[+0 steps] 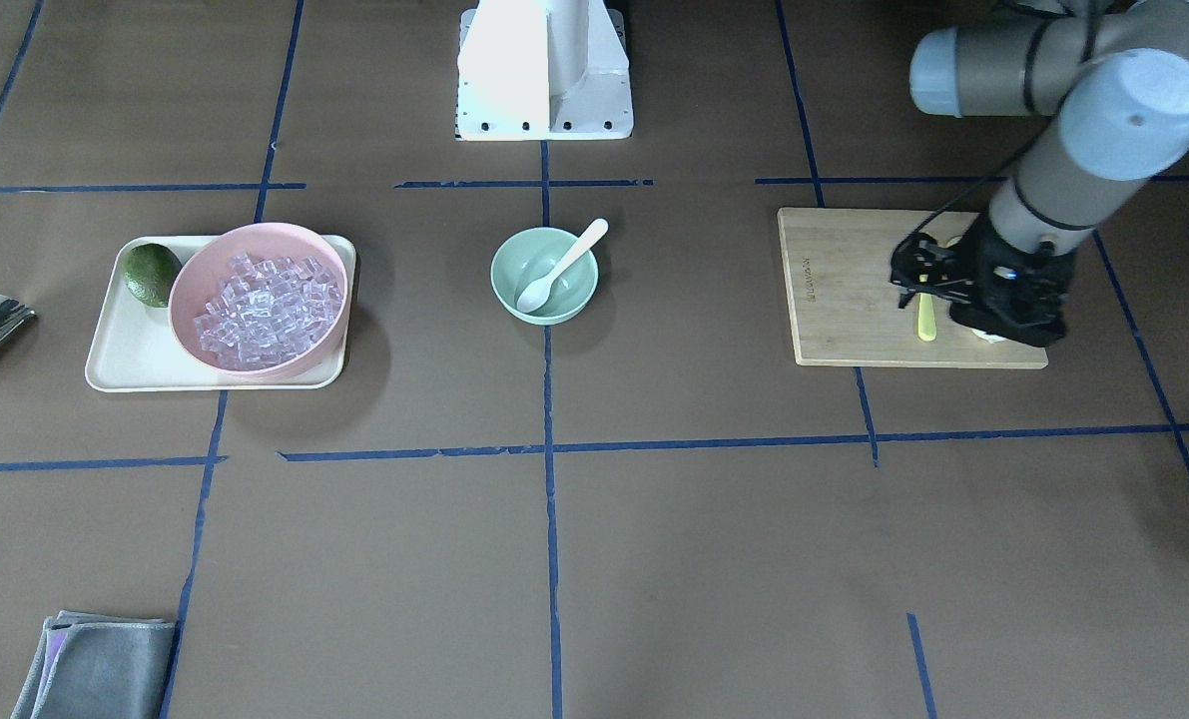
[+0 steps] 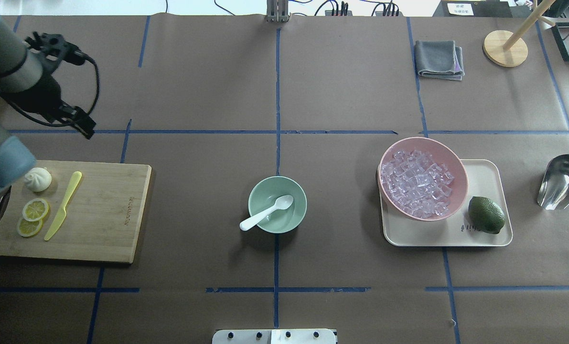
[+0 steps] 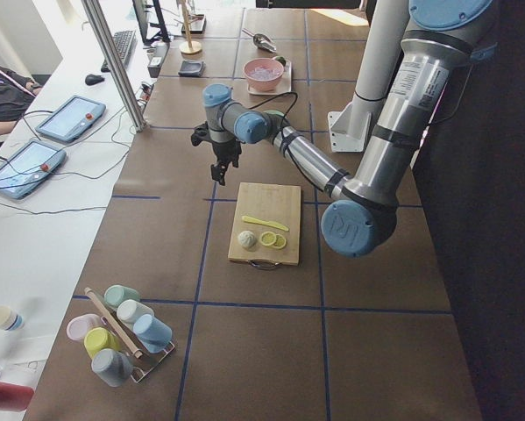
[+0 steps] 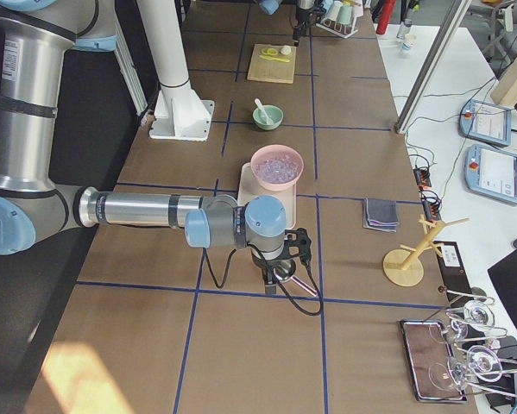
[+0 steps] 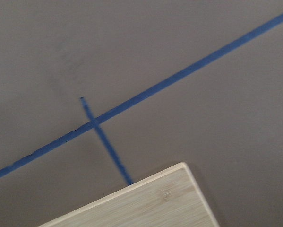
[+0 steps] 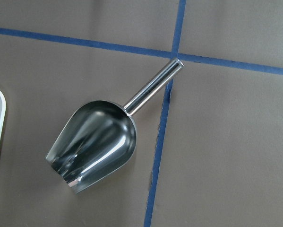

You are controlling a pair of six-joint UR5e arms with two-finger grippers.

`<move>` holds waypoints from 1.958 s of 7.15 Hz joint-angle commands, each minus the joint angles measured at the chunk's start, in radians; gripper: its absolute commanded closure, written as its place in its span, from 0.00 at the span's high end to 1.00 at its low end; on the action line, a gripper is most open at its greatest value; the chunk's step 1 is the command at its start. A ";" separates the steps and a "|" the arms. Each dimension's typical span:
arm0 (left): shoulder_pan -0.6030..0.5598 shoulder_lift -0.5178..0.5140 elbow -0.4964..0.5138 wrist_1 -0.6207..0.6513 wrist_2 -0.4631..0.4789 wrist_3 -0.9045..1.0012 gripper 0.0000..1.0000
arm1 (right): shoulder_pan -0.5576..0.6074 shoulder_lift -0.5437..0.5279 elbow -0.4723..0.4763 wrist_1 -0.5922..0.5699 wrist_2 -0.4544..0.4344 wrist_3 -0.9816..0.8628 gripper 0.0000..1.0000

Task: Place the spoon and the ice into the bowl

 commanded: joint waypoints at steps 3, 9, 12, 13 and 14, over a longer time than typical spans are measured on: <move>-0.333 0.270 0.017 -0.007 -0.154 0.275 1.00 | -0.006 0.002 0.009 0.011 0.015 -0.001 1.00; -0.512 0.521 0.029 -0.114 -0.281 0.386 1.00 | -0.180 0.104 0.173 0.003 0.041 0.308 1.00; -0.510 0.510 0.026 -0.117 -0.252 0.386 1.00 | -0.387 0.237 0.213 0.003 -0.072 0.610 1.00; -0.509 0.512 0.023 -0.119 -0.252 0.388 1.00 | -0.475 0.286 0.224 0.003 -0.133 0.761 1.00; -0.509 0.507 0.021 -0.119 -0.252 0.388 1.00 | -0.556 0.326 0.226 0.005 -0.190 0.887 1.00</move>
